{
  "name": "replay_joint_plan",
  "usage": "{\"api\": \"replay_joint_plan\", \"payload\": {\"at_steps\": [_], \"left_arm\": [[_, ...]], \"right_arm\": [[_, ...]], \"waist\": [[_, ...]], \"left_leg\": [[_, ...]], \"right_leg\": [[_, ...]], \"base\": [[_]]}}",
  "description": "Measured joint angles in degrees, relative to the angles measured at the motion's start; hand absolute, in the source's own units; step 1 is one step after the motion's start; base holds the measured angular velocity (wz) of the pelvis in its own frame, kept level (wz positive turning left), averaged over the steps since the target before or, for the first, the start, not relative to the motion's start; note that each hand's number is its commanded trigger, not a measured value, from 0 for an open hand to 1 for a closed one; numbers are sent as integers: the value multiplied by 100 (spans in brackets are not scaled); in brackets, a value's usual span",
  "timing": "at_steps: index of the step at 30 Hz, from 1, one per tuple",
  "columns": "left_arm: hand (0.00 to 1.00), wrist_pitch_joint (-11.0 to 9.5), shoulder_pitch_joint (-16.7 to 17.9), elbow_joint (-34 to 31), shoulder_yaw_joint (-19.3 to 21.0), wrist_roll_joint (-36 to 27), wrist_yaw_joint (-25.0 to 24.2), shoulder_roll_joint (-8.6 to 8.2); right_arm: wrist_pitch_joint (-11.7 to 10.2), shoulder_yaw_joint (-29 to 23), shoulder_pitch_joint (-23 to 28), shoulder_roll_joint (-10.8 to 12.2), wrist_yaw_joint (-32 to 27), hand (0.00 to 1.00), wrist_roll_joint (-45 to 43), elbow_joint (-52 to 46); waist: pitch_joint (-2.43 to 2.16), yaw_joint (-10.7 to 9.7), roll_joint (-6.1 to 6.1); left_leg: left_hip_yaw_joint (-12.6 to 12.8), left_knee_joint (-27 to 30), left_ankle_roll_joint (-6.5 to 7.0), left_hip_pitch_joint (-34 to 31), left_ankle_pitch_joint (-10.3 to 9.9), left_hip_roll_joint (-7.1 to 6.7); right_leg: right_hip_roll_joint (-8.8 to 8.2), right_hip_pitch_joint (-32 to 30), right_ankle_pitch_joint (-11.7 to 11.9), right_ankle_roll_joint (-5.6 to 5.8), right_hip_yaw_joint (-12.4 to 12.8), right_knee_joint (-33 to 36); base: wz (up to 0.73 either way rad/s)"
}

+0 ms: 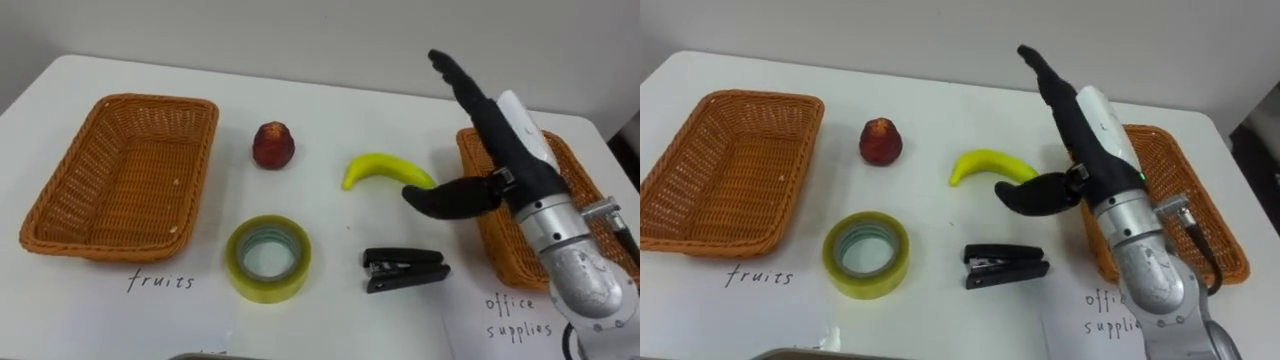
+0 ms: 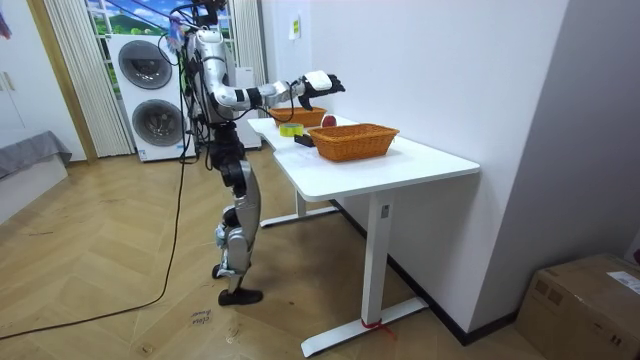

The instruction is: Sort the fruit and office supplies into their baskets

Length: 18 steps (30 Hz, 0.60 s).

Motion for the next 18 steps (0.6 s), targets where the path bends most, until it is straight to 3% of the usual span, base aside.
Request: {"api": "replay_joint_plan", "payload": {"at_steps": [18], "left_arm": [[0, -11, -97, 4, -2, 3, -213, 16]], "right_arm": [[124, 8, 7, 0, 845, 0, -55, 55]], "waist": [[-1, 17, -90]], "left_leg": [[-27, 41, 7, -32, 3, -10]], "right_leg": [[-18, 0, 3, -3, -70, 1]], "base": [[0]]}}
